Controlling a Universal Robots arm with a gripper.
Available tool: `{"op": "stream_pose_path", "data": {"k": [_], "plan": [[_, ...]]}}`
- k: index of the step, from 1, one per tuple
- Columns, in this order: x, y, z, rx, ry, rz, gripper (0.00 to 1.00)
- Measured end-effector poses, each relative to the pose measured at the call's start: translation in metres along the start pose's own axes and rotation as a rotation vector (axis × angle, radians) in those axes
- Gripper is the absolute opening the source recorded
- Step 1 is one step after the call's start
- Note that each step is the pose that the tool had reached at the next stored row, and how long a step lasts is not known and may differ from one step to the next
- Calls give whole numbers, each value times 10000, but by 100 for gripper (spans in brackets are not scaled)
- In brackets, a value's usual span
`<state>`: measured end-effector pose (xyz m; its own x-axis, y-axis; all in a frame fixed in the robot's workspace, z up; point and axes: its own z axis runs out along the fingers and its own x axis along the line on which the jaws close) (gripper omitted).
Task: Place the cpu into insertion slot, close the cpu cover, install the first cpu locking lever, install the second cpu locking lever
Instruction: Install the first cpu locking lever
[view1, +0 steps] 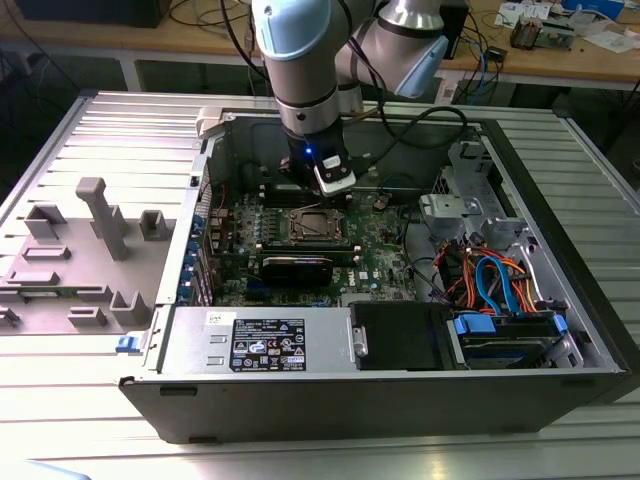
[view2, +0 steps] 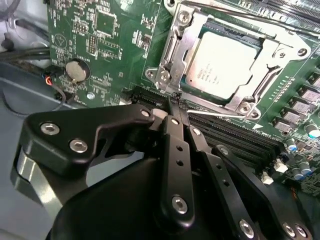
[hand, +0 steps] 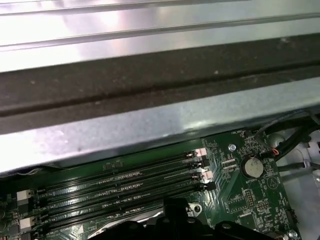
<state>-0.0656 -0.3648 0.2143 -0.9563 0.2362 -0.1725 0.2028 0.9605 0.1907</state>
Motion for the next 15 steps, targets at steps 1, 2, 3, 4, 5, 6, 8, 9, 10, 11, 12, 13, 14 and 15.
{"op": "stream_pose_path", "data": {"k": [1,2,3,4,5,6,8,9,10,11,12,13,14,15], "plan": [[1,4,5,77,-17,-12,11],[4,14,12,206,-45,-40,11],[8,36,21,352,-75,-72,11],[12,55,28,416,-89,-86,11],[16,74,36,474,-102,-100,11],[20,90,42,513,-110,-108,11],[23,107,50,517,-112,-109,11],[23,107,50,517,-111,-109,11],[22,107,51,519,-110,-108,11],[15,109,57,524,-113,-112,11],[0,111,69,536,-115,-112,11],[-10,111,79,536,-115,-114,11],[-15,112,81,536,-114,-115,11],[-18,112,82,535,-112,-117,11]]}}
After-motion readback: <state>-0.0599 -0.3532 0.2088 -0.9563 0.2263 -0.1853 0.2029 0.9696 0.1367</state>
